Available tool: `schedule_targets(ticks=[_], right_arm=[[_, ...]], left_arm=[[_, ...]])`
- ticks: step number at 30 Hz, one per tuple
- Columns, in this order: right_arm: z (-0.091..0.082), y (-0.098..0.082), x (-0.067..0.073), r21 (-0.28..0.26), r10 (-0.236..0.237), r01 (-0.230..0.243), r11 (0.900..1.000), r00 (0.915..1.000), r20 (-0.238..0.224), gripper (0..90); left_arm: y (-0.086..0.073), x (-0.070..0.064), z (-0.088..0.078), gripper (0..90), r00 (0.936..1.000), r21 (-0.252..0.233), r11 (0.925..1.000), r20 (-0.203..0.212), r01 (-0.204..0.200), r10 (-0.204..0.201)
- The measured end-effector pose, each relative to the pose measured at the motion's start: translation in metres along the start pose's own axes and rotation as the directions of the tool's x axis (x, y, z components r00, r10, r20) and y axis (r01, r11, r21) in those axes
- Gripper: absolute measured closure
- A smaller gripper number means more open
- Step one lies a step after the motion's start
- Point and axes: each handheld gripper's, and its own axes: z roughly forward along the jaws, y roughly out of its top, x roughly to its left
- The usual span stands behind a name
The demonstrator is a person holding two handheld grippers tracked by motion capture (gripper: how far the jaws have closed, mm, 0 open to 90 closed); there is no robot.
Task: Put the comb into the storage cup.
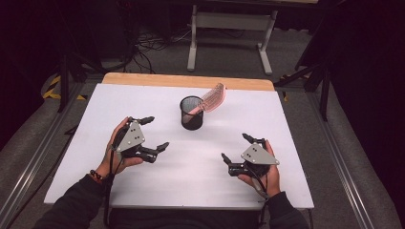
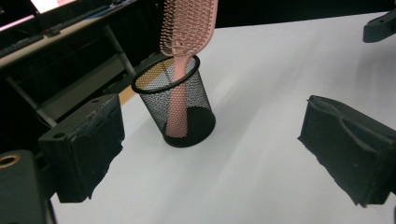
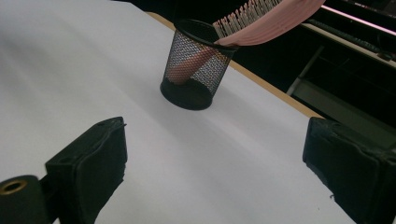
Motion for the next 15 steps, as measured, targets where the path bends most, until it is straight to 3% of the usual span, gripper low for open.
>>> schedule_targets(ticks=[10,15], right_arm=[[0.000,0.001,0.001,0.001,-0.004,0.004,1.000,1.0000,-0.009,7.4],[0.000,0.001,0.002,0.001,-0.005,0.005,1.000,0.9999,-0.011,7.4]], left_arm=[[-0.010,-0.002,-0.016,6.7,0.9990,-0.011,0.9990,-0.011,-0.043,0.043],[-0.019,0.000,-0.020,6.7,0.9990,0.017,0.9991,-0.020,-0.040,0.040]])
